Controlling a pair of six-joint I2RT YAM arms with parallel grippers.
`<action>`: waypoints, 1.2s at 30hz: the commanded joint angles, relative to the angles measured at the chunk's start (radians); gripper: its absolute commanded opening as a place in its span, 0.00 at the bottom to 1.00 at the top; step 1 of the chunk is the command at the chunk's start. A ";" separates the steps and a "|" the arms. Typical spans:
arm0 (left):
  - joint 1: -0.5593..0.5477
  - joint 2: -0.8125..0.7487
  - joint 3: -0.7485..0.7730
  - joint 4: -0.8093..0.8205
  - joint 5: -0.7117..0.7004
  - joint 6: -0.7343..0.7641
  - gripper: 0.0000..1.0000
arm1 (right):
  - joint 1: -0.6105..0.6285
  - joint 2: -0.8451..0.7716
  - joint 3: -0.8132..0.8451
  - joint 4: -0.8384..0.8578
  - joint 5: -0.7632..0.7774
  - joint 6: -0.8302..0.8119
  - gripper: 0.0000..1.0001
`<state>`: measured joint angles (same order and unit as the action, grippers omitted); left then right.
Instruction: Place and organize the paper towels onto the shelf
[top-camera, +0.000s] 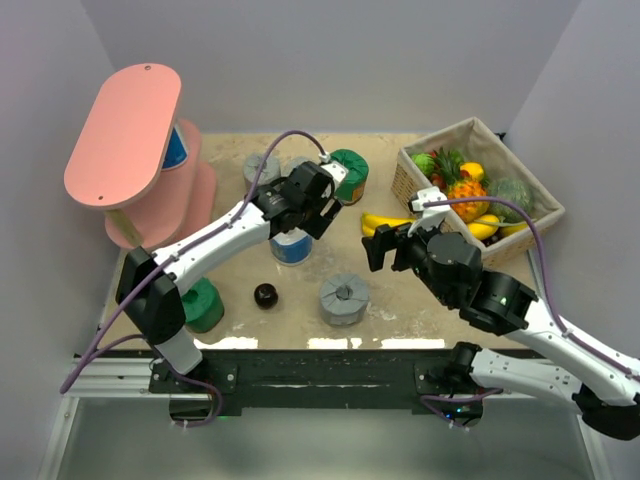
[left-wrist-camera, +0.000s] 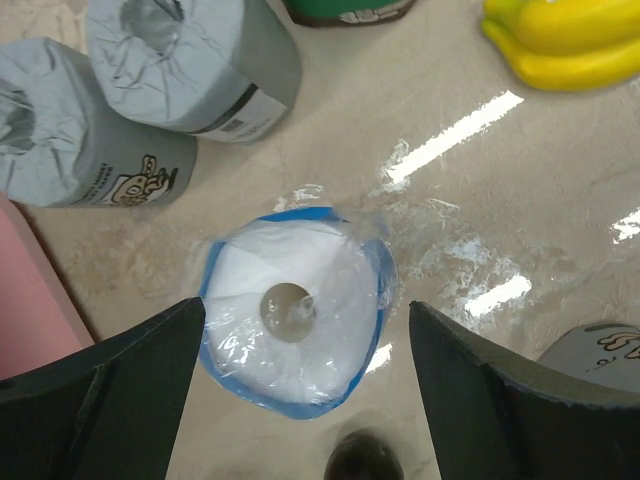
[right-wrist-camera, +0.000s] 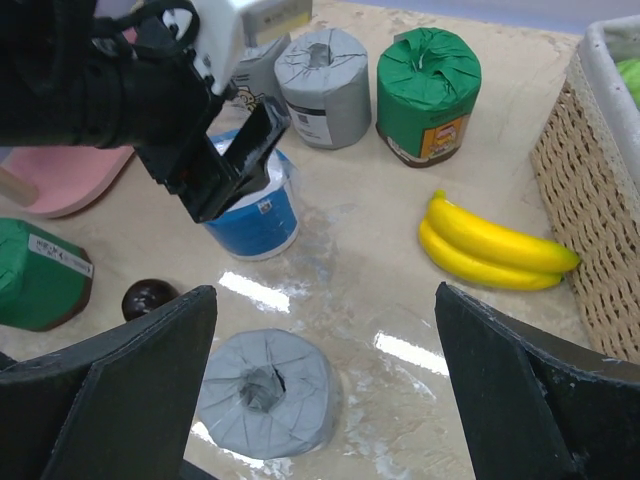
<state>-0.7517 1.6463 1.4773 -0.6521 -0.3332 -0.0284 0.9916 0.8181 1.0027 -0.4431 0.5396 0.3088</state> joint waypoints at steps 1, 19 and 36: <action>-0.020 0.036 0.040 -0.044 -0.003 -0.004 0.87 | -0.002 -0.046 -0.029 -0.003 0.042 -0.008 0.94; -0.021 0.106 -0.095 0.038 0.025 -0.051 0.77 | -0.002 -0.073 -0.049 0.000 0.054 -0.020 0.94; -0.021 0.135 -0.147 0.055 -0.059 -0.108 0.41 | -0.002 -0.097 -0.050 -0.012 0.062 -0.020 0.94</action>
<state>-0.7727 1.7988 1.3357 -0.6075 -0.3614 -0.1043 0.9916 0.7403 0.9531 -0.4629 0.5674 0.2943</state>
